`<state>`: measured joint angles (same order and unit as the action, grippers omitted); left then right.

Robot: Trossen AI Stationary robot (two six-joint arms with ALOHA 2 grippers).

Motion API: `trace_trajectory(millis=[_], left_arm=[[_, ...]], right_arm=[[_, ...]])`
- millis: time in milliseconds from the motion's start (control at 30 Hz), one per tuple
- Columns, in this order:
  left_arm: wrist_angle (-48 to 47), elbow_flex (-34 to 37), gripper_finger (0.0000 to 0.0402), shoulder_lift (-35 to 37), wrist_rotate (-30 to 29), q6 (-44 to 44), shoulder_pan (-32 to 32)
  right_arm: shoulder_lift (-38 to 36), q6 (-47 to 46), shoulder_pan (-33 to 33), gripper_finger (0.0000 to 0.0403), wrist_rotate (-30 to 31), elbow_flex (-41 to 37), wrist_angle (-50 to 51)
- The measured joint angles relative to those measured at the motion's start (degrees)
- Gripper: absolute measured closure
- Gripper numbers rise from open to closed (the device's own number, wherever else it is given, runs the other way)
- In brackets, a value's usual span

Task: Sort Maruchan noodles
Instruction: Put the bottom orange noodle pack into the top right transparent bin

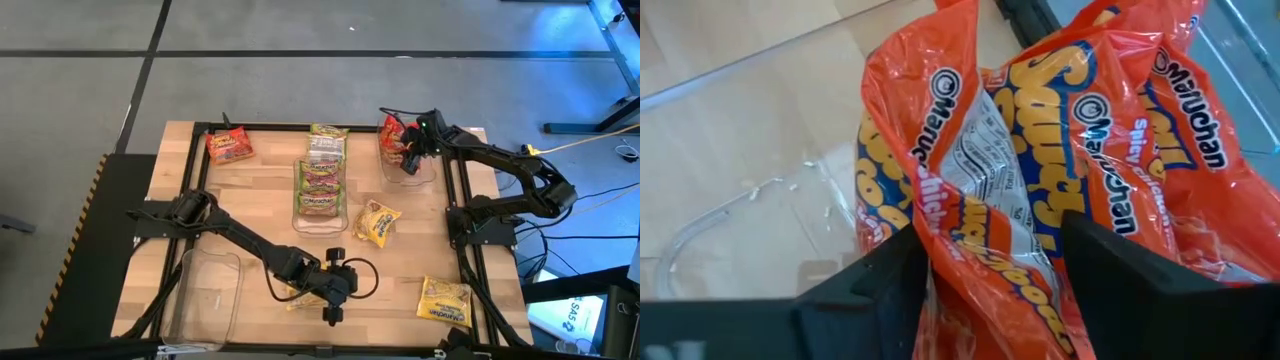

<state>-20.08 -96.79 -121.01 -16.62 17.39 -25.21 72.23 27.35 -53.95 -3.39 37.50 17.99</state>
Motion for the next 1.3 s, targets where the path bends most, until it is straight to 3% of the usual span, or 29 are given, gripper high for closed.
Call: trace_trajectory(millis=[400,967,1100,1300], left_arm=[[0.00,0.00,0.0305,0.00,0.02,0.01,0.04],[0.34,0.02,0.0305,0.00,-0.02,0.05,0.04],[0.51,0.02,0.0305,0.00,-0.02,0.02,0.04],[0.52,0.02,0.0305,0.00,-0.07,0.04,0.04]], right_arm=[[-4.00,-1.49,-0.11,0.0201,4.14,3.01,4.13],[-3.80,-2.67,-0.07,0.0204,2.76,3.13,9.02],[-4.07,-2.93,-0.07,0.0204,4.75,3.15,9.88],[-6.22,-5.14,-0.02,0.0204,4.69,7.65,15.75]])
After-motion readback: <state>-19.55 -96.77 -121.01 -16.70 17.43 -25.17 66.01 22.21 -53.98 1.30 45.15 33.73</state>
